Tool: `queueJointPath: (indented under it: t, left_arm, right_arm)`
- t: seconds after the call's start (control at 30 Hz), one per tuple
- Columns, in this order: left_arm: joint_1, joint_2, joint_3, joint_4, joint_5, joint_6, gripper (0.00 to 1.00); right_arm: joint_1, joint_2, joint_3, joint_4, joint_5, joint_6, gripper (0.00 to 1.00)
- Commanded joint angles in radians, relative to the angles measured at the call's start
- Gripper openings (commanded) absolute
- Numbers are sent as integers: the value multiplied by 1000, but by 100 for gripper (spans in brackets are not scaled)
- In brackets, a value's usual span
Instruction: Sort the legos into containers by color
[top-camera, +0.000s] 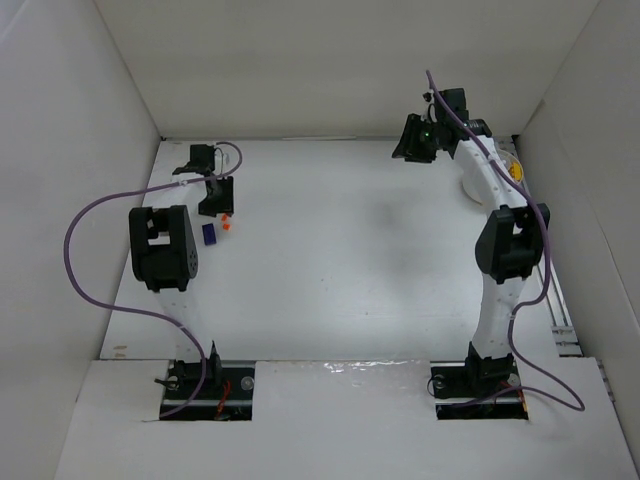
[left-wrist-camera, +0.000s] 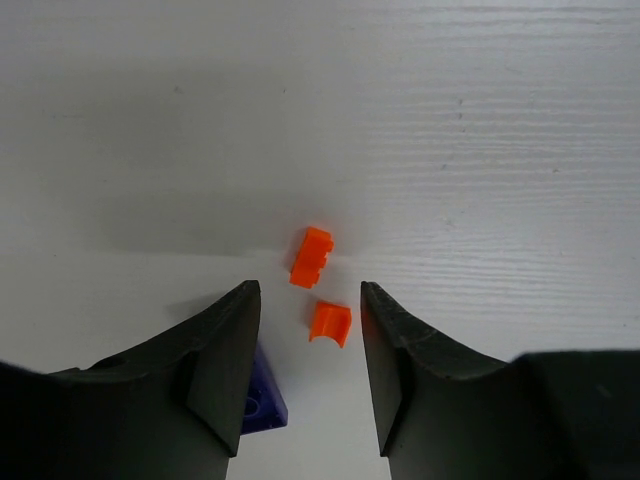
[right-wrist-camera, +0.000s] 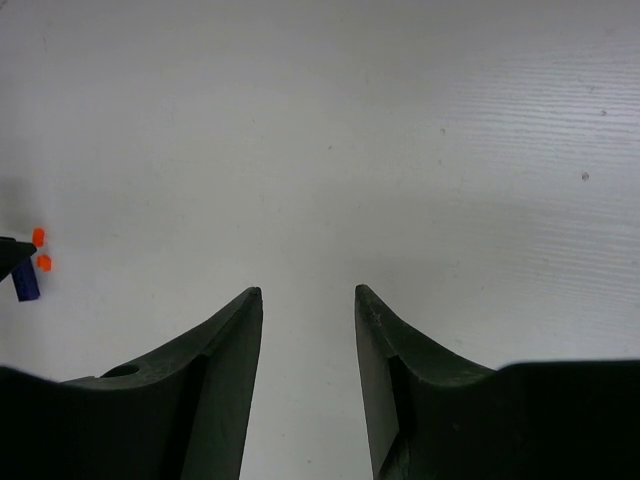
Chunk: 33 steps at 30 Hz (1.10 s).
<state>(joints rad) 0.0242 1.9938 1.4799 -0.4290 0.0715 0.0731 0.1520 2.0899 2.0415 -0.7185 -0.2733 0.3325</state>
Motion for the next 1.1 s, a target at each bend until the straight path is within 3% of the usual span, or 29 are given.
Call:
queueJointPath:
  t: [0.0,0.43,0.67,0.87,0.97,1.07]
  left_arm:
    - [10,-3,16,-22,5,2,40]
    - [10,60,43,-31,24,2,35]
    - [10,80,63,-40,24,2,27]
    - [10,80,63,-40,24,2,16]
    - [10,70,43,-40,24,2,2]
    - [10,36,7,-10,94,11,0]
  right_arm:
    - [3,1,55,7,-6,-1,48]
    - [3,19,74,7,3,-1,48]
    - [3,19,74,-2,3,-1,48]
    - [3,19,74,-2,3,-1,48]
    - [3,19,74,-2,3,-1,48]
    - [3,7,51,-2,-22,-1,48]
